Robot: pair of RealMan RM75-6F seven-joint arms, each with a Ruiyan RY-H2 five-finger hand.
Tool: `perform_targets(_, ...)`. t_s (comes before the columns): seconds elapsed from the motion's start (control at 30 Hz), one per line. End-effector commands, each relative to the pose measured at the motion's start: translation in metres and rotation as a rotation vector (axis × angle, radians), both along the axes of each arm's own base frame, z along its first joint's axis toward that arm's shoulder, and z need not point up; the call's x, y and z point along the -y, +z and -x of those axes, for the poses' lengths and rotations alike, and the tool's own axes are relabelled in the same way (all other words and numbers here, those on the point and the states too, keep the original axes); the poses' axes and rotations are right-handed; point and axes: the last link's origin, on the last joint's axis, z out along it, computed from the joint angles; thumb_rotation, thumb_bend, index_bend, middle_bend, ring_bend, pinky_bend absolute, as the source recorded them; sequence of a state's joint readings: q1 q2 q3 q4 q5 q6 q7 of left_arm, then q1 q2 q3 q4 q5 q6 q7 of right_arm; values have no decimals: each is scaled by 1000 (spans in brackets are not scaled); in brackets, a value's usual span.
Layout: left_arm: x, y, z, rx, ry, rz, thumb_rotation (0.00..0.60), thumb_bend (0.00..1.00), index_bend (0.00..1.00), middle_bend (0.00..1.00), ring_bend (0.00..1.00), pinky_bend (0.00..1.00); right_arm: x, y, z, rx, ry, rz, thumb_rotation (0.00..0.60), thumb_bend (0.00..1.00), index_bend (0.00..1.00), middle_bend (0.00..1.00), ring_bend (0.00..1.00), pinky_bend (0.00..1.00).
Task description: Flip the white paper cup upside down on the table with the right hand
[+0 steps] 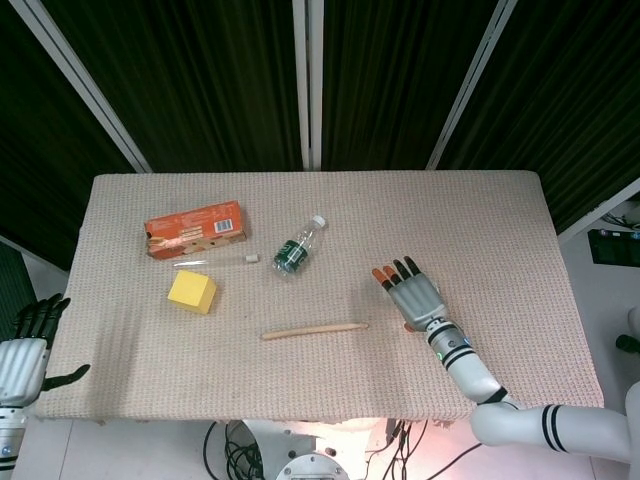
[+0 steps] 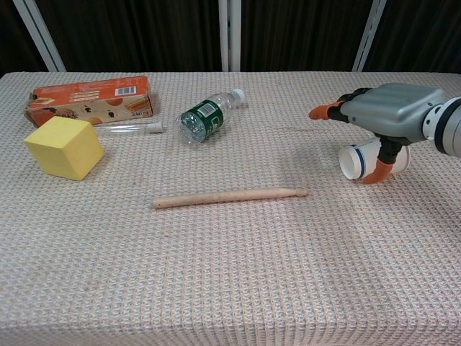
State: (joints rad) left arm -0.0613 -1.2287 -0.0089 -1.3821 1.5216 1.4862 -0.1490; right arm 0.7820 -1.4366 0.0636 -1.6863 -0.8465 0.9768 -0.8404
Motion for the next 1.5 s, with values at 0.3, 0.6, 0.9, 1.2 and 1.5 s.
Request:
perform_targets(0.3, 1, -1, 3, 6, 9, 1, 600, 18, 13, 0, 0, 0, -1, -11, 1, -63, 4, 15, 600, 12, 92, 182, 0, 0)
perform_targets(0.6, 2, -2, 6, 11, 17, -1, 600, 18, 13, 0, 0, 0, 3, -19, 3, -97, 10, 41, 600, 30, 155, 217, 0, 0)
perform_targets(0.9, 2, -2, 10, 21, 25, -1, 600, 18, 13, 0, 0, 0, 5, -26, 3, -106, 22, 55, 600, 75, 271, 289, 0, 0)
perform_targets(1.2, 2, -2, 12, 30, 28, -2, 600, 18, 13, 0, 0, 0, 7, -29, 3, -113, 30, 71, 600, 126, 348, 349, 0, 0)
perform_targets(1.5, 2, -1, 13, 34, 30, -4, 600, 18, 13, 0, 0, 0, 8, -26, 1, -94, 47, 84, 600, 176, 461, 443, 38, 0)
